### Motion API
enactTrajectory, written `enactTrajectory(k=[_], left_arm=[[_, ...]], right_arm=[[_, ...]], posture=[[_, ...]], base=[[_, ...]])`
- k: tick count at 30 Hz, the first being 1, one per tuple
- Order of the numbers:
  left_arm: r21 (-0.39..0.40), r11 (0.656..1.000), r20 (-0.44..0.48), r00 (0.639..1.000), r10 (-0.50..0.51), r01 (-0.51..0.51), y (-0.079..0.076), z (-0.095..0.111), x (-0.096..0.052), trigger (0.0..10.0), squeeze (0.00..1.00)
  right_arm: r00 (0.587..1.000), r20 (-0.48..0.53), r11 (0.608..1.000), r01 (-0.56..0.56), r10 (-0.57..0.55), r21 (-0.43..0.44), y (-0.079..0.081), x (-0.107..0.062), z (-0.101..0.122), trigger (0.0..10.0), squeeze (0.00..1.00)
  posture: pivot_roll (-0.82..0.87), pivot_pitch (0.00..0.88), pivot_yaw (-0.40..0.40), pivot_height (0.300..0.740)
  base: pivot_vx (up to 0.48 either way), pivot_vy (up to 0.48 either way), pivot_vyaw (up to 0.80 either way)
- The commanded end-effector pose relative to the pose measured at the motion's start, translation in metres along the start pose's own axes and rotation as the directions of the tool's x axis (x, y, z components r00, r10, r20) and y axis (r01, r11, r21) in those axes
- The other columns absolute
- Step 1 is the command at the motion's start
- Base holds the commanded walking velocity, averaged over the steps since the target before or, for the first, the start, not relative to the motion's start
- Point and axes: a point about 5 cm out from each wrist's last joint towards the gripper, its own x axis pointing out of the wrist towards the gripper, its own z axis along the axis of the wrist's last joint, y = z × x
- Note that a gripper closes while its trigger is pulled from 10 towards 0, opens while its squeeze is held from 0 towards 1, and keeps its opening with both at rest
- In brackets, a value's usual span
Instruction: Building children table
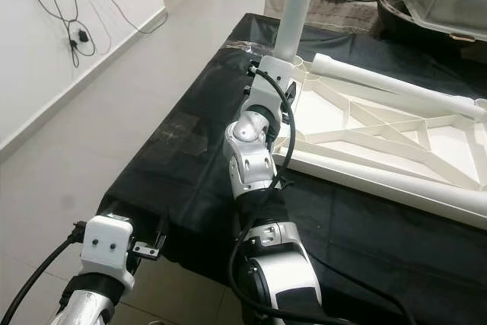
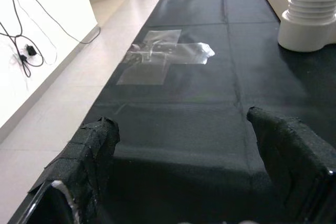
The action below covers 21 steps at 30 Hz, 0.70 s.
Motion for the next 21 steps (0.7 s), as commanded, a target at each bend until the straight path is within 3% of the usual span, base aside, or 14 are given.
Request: enactTrajectory(k=[1, 3, 4, 10, 11, 14, 21], left_arm=[[0.010, 1.000, -0.025, 1.000, -0.007, 0.008, 0.001, -0.005, -0.001, 10.0, 0.00], [0.010, 1.000, -0.025, 1.000, -0.008, 0.009, 0.001, -0.005, -0.001, 10.0, 0.00], [0.010, 1.000, -0.026, 1.000, -0.009, 0.009, 0.001, -0.006, -0.002, 10.0, 0.00], [0.012, 1.000, -0.029, 1.000, -0.013, 0.013, 0.001, -0.007, -0.002, 10.0, 0.00], [0.013, 1.000, -0.029, 0.999, -0.015, 0.015, 0.000, -0.007, -0.002, 10.0, 0.00], [0.014, 1.000, -0.030, 0.999, -0.017, 0.017, 0.000, -0.007, -0.003, 10.0, 0.00], [0.016, 1.000, -0.032, 0.999, -0.020, 0.021, 0.000, -0.008, -0.003, 10.0, 0.00]], right_arm=[[0.978, -0.210, 0.999, -0.018, 0.008, -0.049, -0.001, -0.015, -0.051, 10.0, 0.00], [0.978, -0.207, 0.997, -0.042, 0.029, -0.058, 0.000, -0.016, -0.052, 10.0, 0.00], [0.977, -0.206, 0.995, -0.069, 0.053, -0.071, 0.000, -0.017, -0.053, 10.0, 1.00], [0.981, -0.168, 0.990, -0.110, 0.094, -0.089, -0.003, -0.017, -0.052, 10.0, 1.00], [0.980, -0.148, 0.988, -0.142, 0.131, -0.068, -0.003, -0.016, -0.050, 10.0, 0.00], [0.978, -0.137, 0.985, -0.166, 0.157, -0.053, -0.002, -0.017, -0.049, 10.0, 0.00], [0.931, -0.017, 0.930, -0.363, 0.364, 0.054, 0.002, -0.011, -0.036, 10.0, 0.00]], posture=[[0.07, 0.117, -0.015, 0.740], [0.07, 0.117, -0.015, 0.740], [0.07, 0.111, -0.014, 0.740], [0.07, 0.108, -0.012, 0.740], [0.07, 0.105, -0.010, 0.740], [0.07, 0.105, -0.010, 0.740], [0.07, 0.103, -0.007, 0.740]], base=[[0.000, 0.000, 0.00], [0.000, 0.000, 0.00], [0.000, 0.000, 0.00], [0.000, 0.000, 0.00], [0.000, 0.000, 0.00], [0.000, 0.000, 0.00], [0.000, 0.000, 0.00]])
